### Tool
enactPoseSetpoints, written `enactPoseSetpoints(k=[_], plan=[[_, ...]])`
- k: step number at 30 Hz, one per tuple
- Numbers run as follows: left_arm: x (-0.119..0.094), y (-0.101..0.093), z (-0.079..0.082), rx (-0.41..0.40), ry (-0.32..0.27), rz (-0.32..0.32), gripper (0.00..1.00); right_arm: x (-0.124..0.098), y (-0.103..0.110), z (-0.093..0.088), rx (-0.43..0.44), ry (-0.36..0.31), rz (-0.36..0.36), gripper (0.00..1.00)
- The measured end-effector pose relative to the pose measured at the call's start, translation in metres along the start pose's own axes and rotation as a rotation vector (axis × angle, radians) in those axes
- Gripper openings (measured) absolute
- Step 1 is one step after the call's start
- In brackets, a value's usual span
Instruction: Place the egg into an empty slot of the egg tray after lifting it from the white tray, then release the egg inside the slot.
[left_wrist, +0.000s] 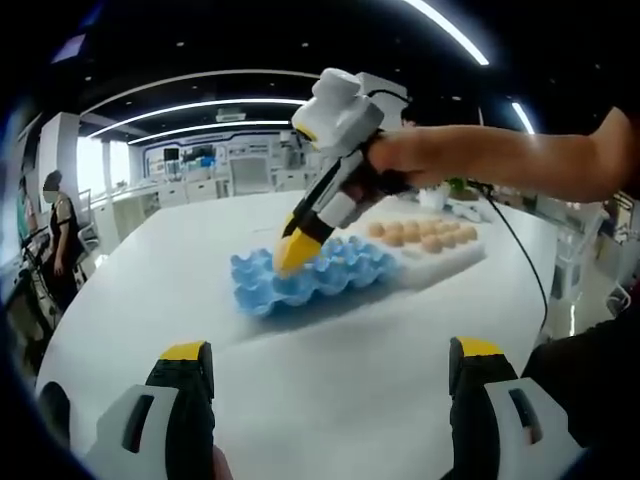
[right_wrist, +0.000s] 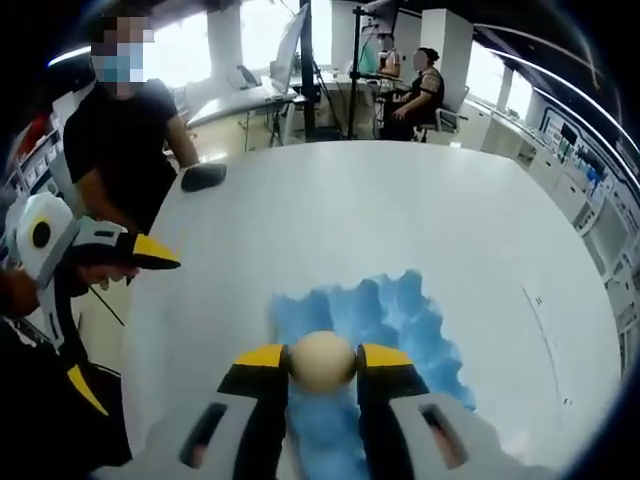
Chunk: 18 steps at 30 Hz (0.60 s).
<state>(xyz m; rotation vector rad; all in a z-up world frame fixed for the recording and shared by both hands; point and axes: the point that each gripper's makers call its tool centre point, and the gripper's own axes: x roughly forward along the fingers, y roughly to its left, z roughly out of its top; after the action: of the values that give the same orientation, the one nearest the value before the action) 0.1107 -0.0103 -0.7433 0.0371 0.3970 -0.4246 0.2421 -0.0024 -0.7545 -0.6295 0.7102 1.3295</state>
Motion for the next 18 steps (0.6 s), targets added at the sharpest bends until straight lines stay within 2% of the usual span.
enactPoseSetpoints(k=[18], plan=[[-0.002, 0.002, -0.002, -0.005, 0.0, 0.001, 1.0, 0.015, 0.01, 0.018, -0.035, -0.017, 0.011, 0.27]])
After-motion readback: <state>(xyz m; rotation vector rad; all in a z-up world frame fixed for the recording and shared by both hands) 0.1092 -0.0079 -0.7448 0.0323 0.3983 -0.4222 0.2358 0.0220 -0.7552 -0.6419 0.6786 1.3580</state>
